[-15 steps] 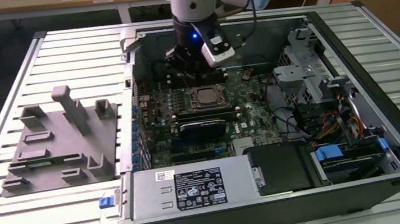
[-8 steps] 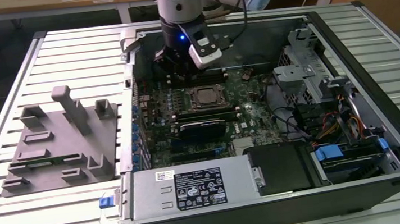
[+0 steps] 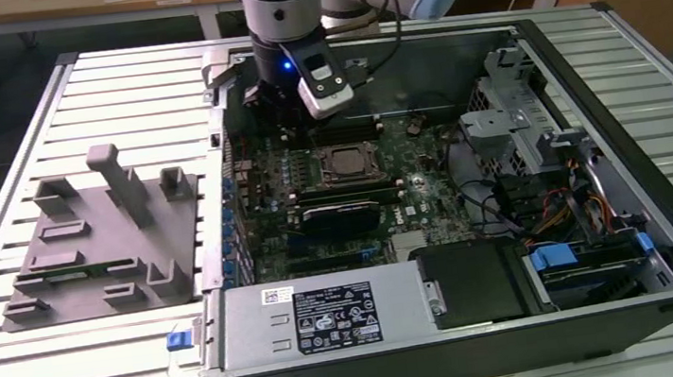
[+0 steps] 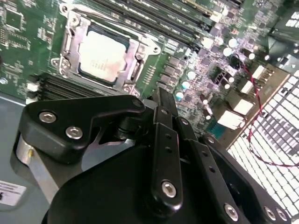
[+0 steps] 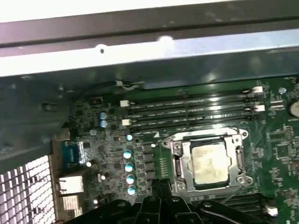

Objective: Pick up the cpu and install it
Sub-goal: 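Install the first cpu locking lever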

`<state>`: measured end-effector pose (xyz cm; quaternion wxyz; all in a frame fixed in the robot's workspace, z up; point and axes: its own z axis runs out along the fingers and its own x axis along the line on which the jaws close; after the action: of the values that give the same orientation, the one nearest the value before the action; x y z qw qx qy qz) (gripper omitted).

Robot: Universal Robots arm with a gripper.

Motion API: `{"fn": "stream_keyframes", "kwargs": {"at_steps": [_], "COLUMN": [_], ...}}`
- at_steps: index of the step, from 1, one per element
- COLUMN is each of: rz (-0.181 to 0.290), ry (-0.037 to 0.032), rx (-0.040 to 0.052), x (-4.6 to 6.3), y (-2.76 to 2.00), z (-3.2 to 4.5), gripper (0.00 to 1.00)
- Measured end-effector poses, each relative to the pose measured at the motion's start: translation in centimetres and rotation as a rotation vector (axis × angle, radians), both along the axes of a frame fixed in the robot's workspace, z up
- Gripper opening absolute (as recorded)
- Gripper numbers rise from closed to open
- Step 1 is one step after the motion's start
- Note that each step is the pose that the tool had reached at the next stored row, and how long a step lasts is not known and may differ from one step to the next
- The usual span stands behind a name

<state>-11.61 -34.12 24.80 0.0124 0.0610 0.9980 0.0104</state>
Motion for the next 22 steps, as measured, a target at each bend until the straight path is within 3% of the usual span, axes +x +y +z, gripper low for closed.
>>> {"fn": "stream_keyframes", "kwargs": {"at_steps": [2, 4, 10, 19, 20, 22], "rz": [0.0, 0.0, 0.0, 0.0, 0.0, 0.0], "ry": [-0.0001, -0.0001, 0.0, 0.0001, -0.0001, -0.0002], "rx": [0.0126, 0.0331, 0.1074, 0.2087, 0.2178, 0.2197], "x": [-0.2, -0.4, -0.8, -1.2, -1.2, -1.2], "y": [0.0, -0.02, -0.04, -0.08, -0.08, -0.08], "z": [-0.02, -0.03, -0.08, -0.13, -0.13, -0.13], "gripper": [0.11, 0.11, 0.11, 0.11, 0.11, 0.11]}}
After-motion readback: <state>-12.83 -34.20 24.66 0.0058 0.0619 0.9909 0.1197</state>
